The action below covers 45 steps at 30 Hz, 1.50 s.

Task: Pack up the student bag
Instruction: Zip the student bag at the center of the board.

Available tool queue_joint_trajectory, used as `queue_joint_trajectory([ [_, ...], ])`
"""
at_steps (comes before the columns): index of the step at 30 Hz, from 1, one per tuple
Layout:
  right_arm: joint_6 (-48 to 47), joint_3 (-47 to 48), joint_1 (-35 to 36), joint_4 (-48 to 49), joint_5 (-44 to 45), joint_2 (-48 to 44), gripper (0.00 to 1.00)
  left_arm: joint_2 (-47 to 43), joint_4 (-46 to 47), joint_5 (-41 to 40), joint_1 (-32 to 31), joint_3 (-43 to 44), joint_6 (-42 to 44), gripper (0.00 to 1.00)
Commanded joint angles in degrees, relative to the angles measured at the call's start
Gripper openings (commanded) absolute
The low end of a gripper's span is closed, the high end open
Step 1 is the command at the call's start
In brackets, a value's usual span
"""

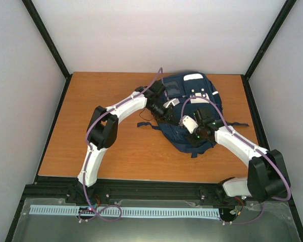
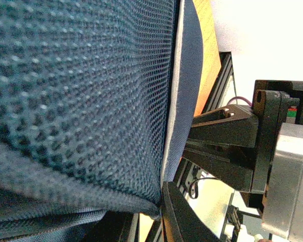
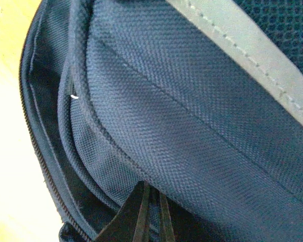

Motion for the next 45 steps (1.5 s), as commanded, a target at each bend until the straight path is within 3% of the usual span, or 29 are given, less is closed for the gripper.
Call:
queue_joint_trajectory([
  [1,-5.2,2.5,-1.7,-3.9,-1.6,-2.1,0.03,-0.9,-1.2,4.2,-0.7,2.6,2.7,0.01],
  [10,-18.0,0.4,-12.5,-13.7,-4.9,-6.9,0.03,-1.4,-2.1,3.4,1.2,0.1,3.6,0.01],
  [28,-31.2,0.9,-34.4,-8.4,-2.5,2.4,0.03,-4.1,-6.5,-4.0,2.3,-4.7,10.7,0.01],
  [45,-30.3,15.3,-38.5,1.7,-0.4,16.7,0.03,-4.6,-10.5,-7.7,2.3,-4.9,16.8,0.01],
])
